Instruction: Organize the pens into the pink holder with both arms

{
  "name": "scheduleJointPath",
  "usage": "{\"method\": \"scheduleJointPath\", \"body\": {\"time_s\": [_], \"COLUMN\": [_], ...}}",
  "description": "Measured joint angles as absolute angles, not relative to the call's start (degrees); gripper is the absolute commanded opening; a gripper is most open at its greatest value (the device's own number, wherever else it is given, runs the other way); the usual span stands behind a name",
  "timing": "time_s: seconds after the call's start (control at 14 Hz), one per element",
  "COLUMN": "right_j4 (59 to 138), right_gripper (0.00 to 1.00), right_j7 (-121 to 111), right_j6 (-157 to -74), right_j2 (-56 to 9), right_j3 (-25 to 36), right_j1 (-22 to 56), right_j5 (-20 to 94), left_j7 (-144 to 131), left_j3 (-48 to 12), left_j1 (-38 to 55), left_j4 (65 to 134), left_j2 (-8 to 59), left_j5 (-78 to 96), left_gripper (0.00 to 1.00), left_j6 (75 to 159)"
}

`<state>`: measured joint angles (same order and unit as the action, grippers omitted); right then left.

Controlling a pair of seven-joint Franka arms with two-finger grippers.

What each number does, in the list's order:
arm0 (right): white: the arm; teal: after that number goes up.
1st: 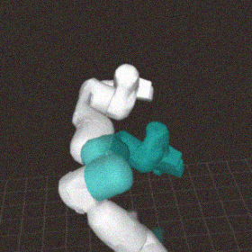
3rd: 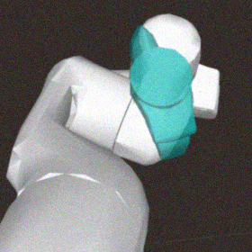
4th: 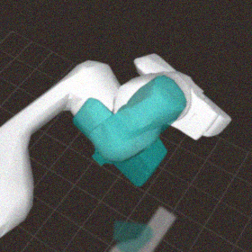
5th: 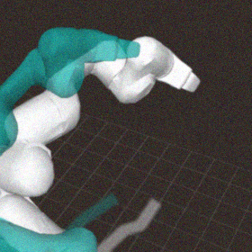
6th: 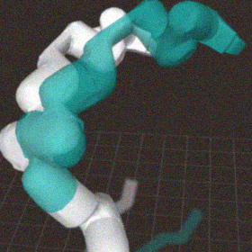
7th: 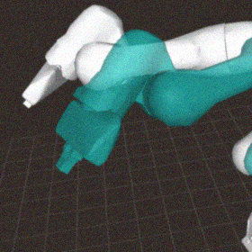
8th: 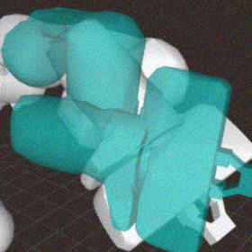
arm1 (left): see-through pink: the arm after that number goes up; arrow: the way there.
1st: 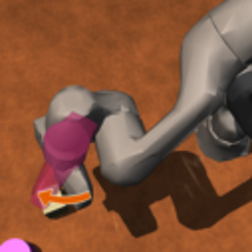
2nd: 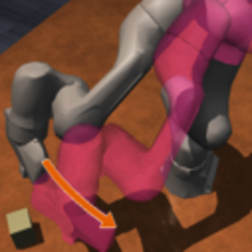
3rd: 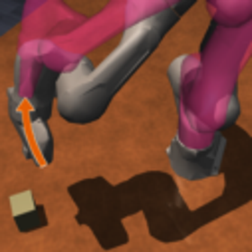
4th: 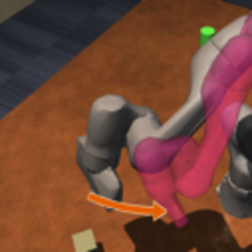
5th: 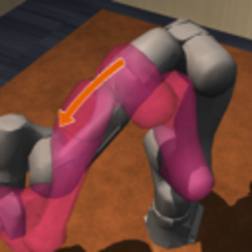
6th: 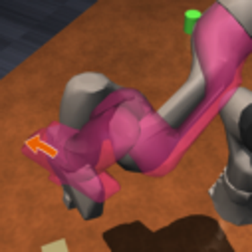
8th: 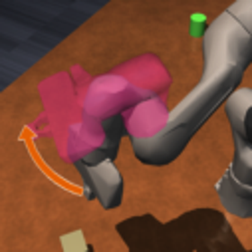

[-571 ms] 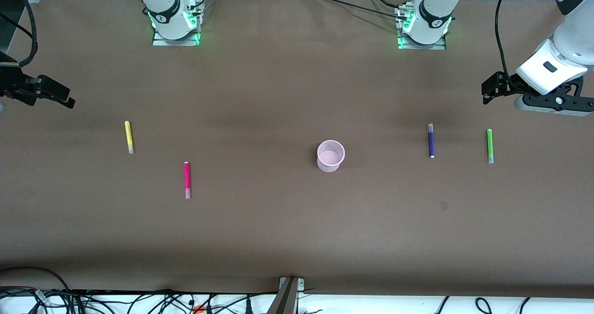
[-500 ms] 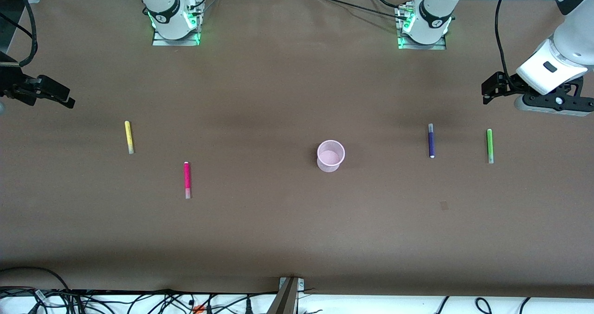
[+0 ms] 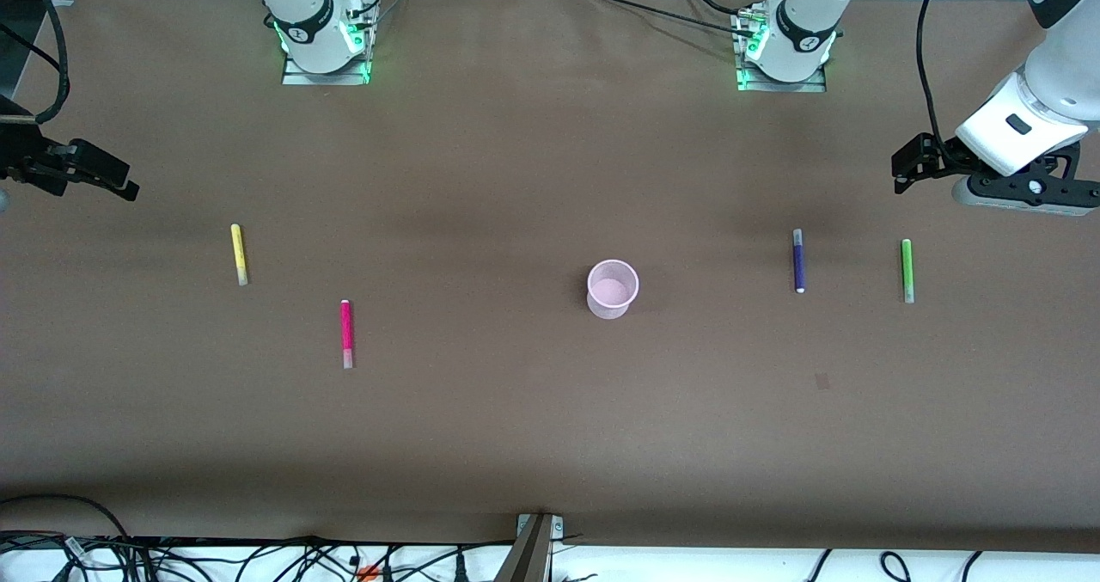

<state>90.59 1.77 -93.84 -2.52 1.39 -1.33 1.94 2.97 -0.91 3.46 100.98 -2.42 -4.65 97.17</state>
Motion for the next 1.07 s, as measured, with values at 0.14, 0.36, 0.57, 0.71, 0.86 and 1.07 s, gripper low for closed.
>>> {"method": "scheduleJointPath", "body": {"time_s": [0.14, 0.36, 0.57, 0.71, 0.86, 1.07], "right_j4": [90.6, 90.6, 90.6, 90.6, 90.6, 90.6], "right_gripper": [1.0, 1.0, 1.0, 1.0, 1.0, 1.0], "right_j7": [1.8, 1.8, 1.8, 1.8, 1.8, 1.8], "right_j6": [-93.8, -93.8, -93.8, -93.8, -93.7, -93.6], "right_j2": [-2.5, -2.5, -2.5, -2.5, -2.5, -2.5], "right_j3": [1.3, 1.0, 0.9, 0.7, 0.7, 0.7], "right_j1": [-1.3, -1.3, -1.3, -1.2, -1.0, -1.0], "right_j5": [1.9, 1.9, 1.9, 1.9, 1.9, 1.9], "left_j7": [3.0, 3.0, 3.0, 3.0, 3.0, 2.7], "left_j3": [-1.2, -1.8, -1.8, -1.8, -1.9, -2.3], "left_j1": [3.5, 3.6, 3.6, 3.6, 3.7, 3.7], "left_j4": [101.0, 101.0, 101.0, 101.1, 101.4, 101.9], "left_j2": [-2.4, -2.3, -1.8, -1.1, 0.7, 4.7], "left_j5": [-7.6, -8.8, -8.9, -8.9, -8.9, -8.9], "left_gripper": [1.0, 1.0, 1.0, 1.0, 1.0, 1.0], "left_j6": [97.2, 97.2, 97.2, 96.9, 95.7, 95.2]}}
